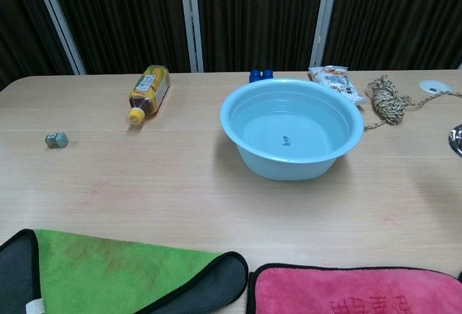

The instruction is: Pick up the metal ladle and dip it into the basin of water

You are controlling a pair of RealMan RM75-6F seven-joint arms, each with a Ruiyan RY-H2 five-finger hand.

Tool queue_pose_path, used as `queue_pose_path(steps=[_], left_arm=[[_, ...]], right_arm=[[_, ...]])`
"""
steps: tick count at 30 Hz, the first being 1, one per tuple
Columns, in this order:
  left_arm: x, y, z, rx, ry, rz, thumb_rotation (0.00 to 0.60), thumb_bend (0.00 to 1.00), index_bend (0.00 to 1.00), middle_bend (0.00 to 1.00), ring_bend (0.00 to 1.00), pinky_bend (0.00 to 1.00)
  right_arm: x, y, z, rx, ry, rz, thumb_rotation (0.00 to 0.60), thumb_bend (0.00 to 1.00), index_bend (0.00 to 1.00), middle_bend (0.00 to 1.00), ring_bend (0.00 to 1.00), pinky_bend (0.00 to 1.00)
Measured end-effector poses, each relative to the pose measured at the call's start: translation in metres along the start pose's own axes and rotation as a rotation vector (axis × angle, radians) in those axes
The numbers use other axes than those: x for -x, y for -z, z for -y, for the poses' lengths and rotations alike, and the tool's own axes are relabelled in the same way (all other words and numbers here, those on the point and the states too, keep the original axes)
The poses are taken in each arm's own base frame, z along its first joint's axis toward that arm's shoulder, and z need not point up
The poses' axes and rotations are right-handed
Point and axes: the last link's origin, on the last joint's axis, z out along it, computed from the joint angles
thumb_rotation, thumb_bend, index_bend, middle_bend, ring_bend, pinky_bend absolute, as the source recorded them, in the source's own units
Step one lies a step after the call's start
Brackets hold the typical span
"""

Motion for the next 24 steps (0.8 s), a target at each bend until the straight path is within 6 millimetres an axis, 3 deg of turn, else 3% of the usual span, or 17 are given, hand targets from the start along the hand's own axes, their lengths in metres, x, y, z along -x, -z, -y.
queue_pose_path(steps=[12, 24], left_arm=[[0.000, -0.002, 0.000, 0.003, 0.013, 0.007, 0.600, 0.48, 0.00, 0.00, 0.00, 0.00], [-0.001, -0.006, 0.005, -0.006, 0.033, 0.025, 0.600, 0.48, 0.00, 0.00, 0.00, 0.00]], right_arm=[[-0.008, 0.017, 0.043, -0.085, -0.017, 0.090, 0.600, 0.57, 0.88, 0.17, 0.00, 0.00], [-0.021, -0.008, 0.101, -0.158, -0.034, 0.143, 0.600, 0.57, 0.88, 0.17, 0.00, 0.00]])
